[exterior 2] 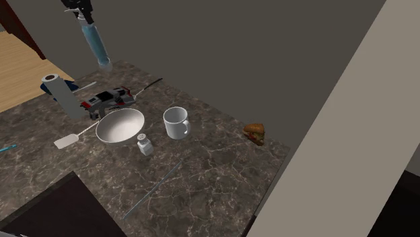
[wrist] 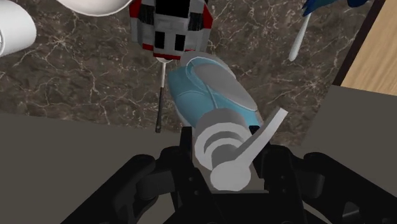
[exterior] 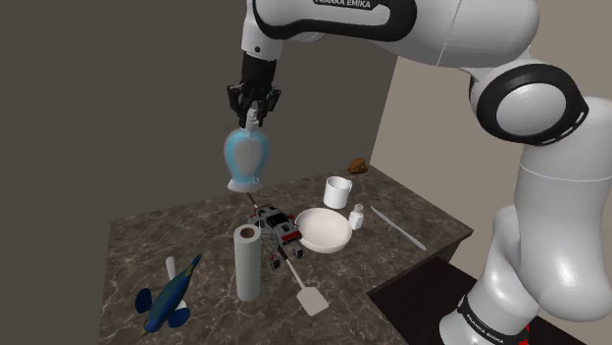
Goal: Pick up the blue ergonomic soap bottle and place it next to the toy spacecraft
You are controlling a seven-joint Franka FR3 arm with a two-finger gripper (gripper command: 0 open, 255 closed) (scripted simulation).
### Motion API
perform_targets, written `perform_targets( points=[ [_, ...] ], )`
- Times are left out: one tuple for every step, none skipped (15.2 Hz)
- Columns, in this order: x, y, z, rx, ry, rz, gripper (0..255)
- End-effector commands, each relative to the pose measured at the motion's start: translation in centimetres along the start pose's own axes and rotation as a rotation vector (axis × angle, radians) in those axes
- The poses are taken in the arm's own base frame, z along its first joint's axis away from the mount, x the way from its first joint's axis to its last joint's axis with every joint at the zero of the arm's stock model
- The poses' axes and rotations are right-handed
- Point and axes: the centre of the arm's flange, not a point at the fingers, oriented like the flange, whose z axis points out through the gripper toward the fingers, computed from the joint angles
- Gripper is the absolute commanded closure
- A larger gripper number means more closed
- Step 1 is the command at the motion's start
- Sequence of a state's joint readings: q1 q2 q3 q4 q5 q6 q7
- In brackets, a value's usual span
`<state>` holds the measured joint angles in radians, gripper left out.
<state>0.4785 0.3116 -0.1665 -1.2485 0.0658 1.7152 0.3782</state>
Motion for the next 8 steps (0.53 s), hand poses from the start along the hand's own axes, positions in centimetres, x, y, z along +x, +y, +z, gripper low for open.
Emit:
perform_targets(
  points=[
    [0.0,-2.7,0.1,0.001,0.001,0.001,255],
    [0.2,-4.0,0.2,0.001,0.001,0.001,255],
    [0.4,-5.3,0.3,0.001,0.001,0.001,255],
    [0.6,-6.7,0.5,0.001,0.001,0.001,255],
    [0.7,-8.0,0.6,0.001,0.001,0.001,255],
    [1.0,-9.6,0.7,0.001,0.001,0.001,255],
    [0.9,-9.5,1.2,0.001,0.001,0.001,255],
    [0.8,-9.5,1.8,0.001,0.001,0.001,255]
  ],
)
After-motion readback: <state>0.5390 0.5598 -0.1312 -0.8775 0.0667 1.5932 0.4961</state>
